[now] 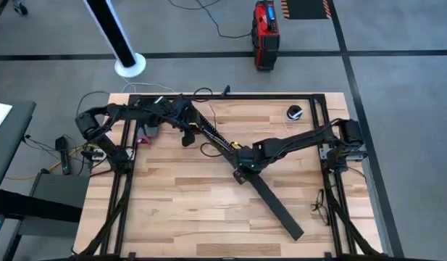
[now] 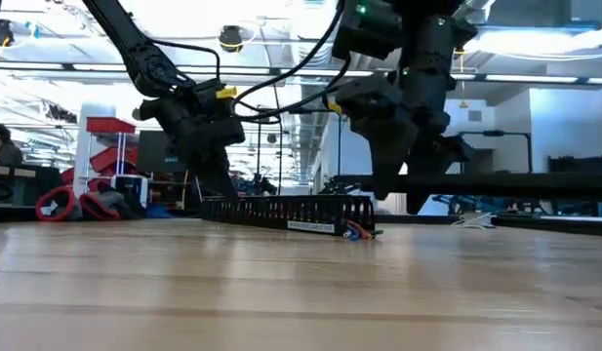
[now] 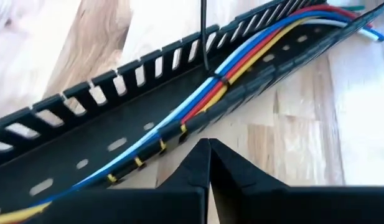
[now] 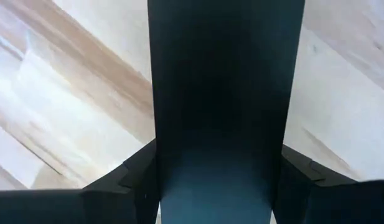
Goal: Ziptie cables
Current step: Close the black cable duct
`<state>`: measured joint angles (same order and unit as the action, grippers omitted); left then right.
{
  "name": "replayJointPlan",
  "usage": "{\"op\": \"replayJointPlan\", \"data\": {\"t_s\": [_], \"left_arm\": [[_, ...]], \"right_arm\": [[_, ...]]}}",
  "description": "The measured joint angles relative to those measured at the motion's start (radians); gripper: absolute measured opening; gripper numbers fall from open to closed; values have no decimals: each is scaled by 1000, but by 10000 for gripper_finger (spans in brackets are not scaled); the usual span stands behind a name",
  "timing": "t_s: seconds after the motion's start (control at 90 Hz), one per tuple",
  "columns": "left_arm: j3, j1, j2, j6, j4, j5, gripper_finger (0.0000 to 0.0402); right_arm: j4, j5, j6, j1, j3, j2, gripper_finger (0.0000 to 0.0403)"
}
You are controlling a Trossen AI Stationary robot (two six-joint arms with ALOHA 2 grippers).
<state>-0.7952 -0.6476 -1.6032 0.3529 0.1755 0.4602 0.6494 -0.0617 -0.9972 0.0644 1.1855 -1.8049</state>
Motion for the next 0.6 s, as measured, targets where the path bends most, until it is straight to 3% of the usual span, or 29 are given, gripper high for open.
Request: {"op": "replayJointPlan", "data": {"t_s": [0.6], "left_arm": [[0, 26, 1, -10, -11, 28, 0]], "right_arm": [[-78, -28, -26, -1, 1, -56, 203]]}}
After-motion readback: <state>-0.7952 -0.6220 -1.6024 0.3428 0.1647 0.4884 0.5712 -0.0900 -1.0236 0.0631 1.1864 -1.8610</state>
